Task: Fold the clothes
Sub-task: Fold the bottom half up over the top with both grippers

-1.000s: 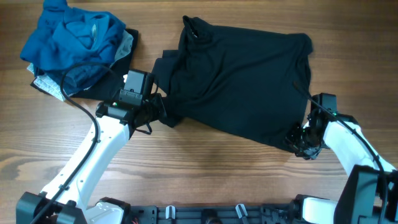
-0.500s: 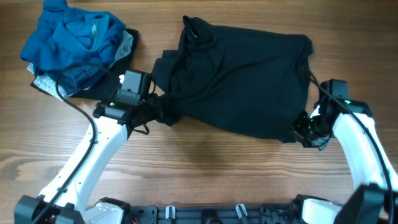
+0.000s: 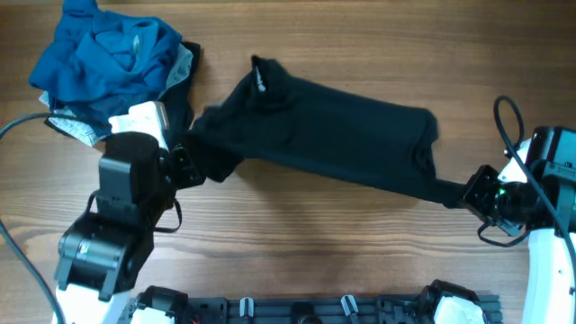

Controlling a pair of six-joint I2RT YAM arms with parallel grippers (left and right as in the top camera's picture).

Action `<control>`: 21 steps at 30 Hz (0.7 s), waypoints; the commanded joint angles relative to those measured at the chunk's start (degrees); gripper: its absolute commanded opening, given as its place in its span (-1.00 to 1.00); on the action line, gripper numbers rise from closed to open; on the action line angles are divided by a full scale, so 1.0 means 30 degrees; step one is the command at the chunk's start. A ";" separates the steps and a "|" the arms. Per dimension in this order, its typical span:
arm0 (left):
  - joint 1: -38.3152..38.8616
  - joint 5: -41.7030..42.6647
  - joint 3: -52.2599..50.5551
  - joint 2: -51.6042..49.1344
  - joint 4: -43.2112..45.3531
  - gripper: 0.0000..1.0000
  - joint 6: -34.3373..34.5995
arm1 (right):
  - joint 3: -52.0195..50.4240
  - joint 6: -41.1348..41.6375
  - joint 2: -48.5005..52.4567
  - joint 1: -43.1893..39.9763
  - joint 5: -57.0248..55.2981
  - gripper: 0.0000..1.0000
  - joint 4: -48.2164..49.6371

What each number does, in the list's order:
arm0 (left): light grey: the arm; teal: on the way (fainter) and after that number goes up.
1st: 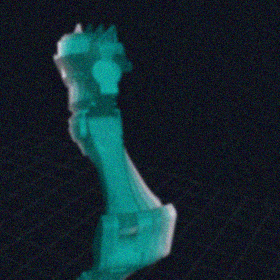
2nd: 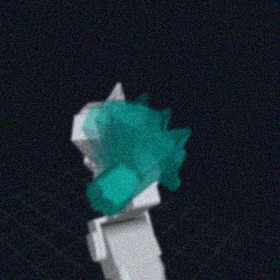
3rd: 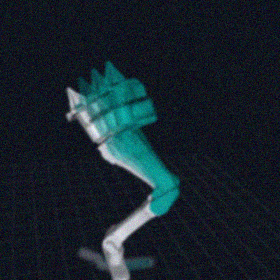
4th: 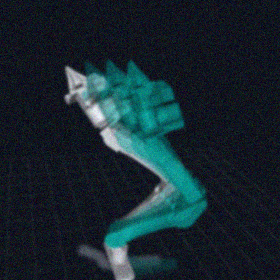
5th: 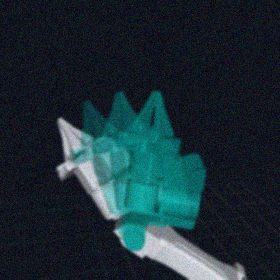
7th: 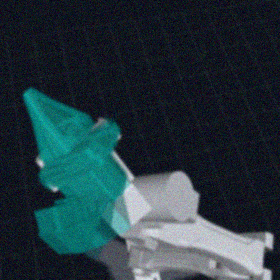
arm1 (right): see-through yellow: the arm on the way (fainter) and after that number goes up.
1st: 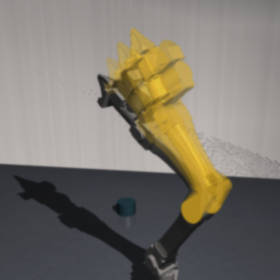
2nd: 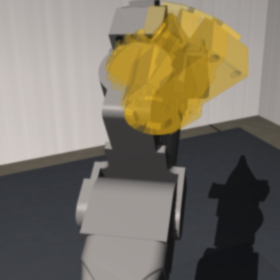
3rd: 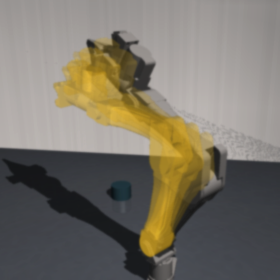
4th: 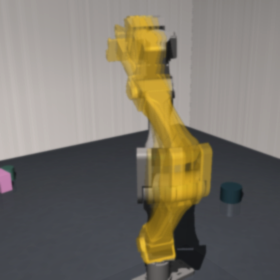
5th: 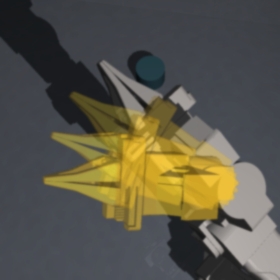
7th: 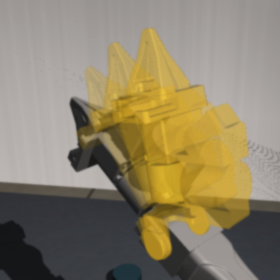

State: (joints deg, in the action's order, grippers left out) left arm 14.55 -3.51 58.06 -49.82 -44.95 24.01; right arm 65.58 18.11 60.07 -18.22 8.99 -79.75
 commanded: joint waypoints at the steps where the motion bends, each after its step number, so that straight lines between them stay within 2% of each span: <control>1: -0.0138 0.0372 0.0437 0.0073 0.0022 -0.92 -0.0437 | 0.0452 -0.0386 -0.0080 -0.0138 0.0015 -0.91 0.0087; 8: -0.0138 0.1020 0.0437 -0.5515 0.0015 -0.92 -0.0444 | -0.0452 -0.0532 0.2098 -0.0131 0.0007 -0.91 0.1078; 16: -0.0138 0.0780 0.0437 -0.9712 0.0663 -0.92 -0.0452 | -0.3701 0.0066 0.6462 -0.0131 0.0758 -0.91 0.5676; 21: -0.0138 0.0780 0.0437 -1.2094 0.0823 -0.92 -0.0452 | -0.3905 0.0044 0.9435 -0.0131 0.0831 -0.91 0.7271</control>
State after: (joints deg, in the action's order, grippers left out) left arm 14.55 -0.58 58.26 -82.98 -42.87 23.57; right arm 54.43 17.89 85.36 -18.22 10.74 -59.48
